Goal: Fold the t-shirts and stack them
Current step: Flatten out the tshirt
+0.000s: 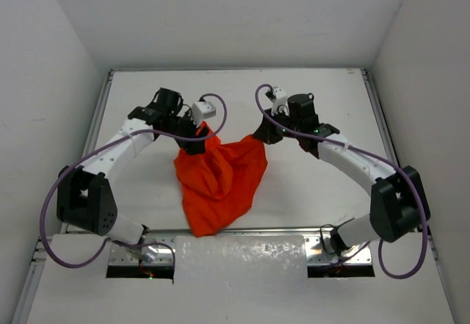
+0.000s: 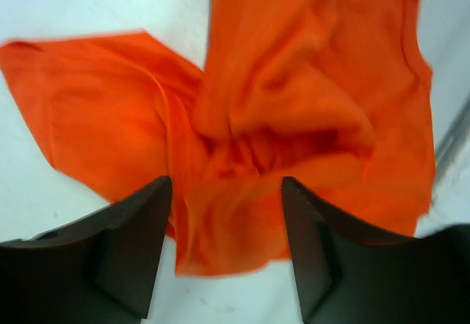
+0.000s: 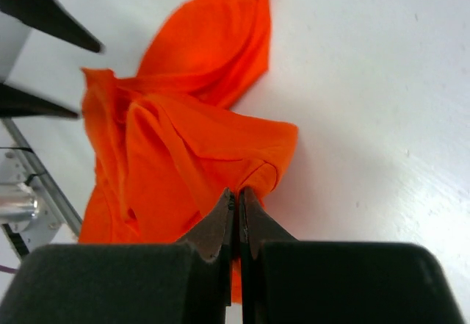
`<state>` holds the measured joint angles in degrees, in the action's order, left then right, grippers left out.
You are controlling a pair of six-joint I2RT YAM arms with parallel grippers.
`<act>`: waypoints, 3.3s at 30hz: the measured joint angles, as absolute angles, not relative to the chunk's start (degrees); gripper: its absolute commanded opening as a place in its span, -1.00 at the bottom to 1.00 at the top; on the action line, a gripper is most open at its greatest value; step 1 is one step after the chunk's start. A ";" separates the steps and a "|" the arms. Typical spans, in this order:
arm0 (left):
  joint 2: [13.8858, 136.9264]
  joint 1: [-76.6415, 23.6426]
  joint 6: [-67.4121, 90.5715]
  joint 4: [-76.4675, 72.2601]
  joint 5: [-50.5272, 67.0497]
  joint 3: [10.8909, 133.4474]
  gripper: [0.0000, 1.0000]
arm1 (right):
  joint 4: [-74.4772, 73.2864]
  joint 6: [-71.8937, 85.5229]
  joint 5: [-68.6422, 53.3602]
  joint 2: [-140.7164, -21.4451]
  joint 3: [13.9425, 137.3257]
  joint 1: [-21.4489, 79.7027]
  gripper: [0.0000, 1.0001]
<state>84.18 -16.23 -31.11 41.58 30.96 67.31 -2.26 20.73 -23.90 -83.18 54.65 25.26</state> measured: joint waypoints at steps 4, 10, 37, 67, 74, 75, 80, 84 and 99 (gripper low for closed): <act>79.53 -16.03 -38.68 46.11 30.33 63.24 0.30 | -4.43 20.47 -22.06 -83.15 53.69 25.26 -1.00; 80.29 -12.64 -35.40 41.28 27.11 61.89 0.55 | -4.64 20.45 -21.45 -82.63 53.69 25.26 -1.00; 104.53 4.91 -22.00 33.69 30.70 113.75 -1.00 | -15.03 12.64 -8.25 -93.84 95.22 8.16 -1.00; 81.17 12.86 -70.02 47.68 35.44 47.83 0.00 | -1.26 19.14 4.25 -23.62 4.71 11.35 0.69; 83.31 16.34 -46.28 37.43 33.69 62.70 -0.13 | -5.06 20.01 3.90 -41.08 23.40 11.05 -0.08; 84.53 16.34 -42.30 35.11 32.64 63.68 -0.13 | -5.93 19.68 2.94 -46.37 27.14 11.16 -0.04; 92.47 16.01 -29.41 28.60 27.99 64.71 -0.11 | -11.14 15.81 -0.08 -75.22 50.87 12.69 0.33; 98.15 15.03 -28.80 29.26 27.00 64.73 0.08 | -14.87 14.28 -0.97 -90.65 65.04 13.87 0.37; 99.31 6.09 -32.42 25.52 18.61 61.71 0.04 | -27.66 11.27 -10.90 -120.44 86.67 19.66 0.10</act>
<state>99.31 6.09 -32.42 25.52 18.61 61.71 -27.66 11.27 -10.90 -120.44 86.67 19.66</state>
